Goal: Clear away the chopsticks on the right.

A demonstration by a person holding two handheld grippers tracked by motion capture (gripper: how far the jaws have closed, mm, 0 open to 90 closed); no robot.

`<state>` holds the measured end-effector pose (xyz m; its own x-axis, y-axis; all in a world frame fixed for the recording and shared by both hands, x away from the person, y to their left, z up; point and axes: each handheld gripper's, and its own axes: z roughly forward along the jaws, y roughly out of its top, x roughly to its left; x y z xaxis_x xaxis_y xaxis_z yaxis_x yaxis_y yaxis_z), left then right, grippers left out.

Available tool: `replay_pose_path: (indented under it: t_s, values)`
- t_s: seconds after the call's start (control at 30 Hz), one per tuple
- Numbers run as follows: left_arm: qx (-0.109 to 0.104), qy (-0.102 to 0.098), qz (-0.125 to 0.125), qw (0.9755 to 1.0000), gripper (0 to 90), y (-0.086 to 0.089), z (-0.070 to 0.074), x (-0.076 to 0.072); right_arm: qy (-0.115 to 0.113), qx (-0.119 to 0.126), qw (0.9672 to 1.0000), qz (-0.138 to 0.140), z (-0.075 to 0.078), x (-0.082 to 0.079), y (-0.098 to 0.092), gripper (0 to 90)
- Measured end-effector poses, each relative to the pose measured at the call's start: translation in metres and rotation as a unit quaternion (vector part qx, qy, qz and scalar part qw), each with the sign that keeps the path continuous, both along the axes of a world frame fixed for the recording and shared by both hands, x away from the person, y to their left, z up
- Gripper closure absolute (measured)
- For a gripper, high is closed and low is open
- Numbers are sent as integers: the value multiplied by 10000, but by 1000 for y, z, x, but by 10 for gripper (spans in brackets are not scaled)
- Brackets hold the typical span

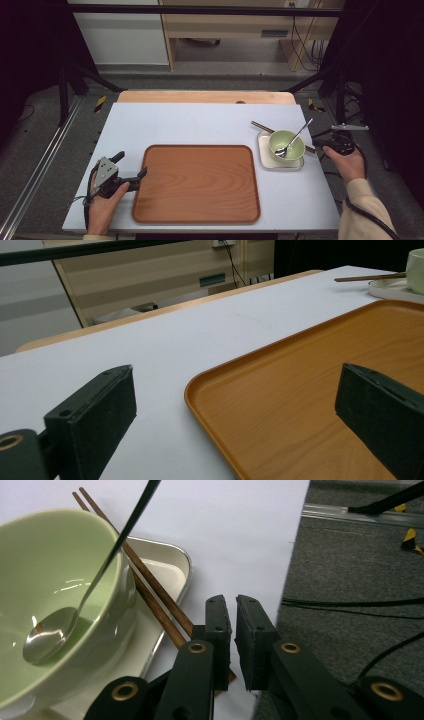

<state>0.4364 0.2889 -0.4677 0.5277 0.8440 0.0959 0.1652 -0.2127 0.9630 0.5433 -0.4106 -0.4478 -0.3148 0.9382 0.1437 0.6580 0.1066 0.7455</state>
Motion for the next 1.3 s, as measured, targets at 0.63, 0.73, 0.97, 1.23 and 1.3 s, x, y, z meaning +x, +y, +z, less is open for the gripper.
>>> replay_pose_path:
  t_s: [0.63,0.73,0.97,1.23,1.3]
  values:
    - [55,16,-6,10000,27,0,-2,0,-29,-291,9995,70,21,-14,-11,669]
    - [72,17,-12,10000,27,0,-2,0,-16,-334,9994,103,23,-12,-9,637]
    - [104,25,-23,9999,27,-1,-2,0,59,-463,9987,187,20,-7,-5,608]
    - [154,40,-30,9999,27,-2,-4,0,134,-651,9971,381,10,1,1,641]
    - [158,41,-34,9999,27,-2,-4,0,98,-683,9965,475,8,2,3,646]
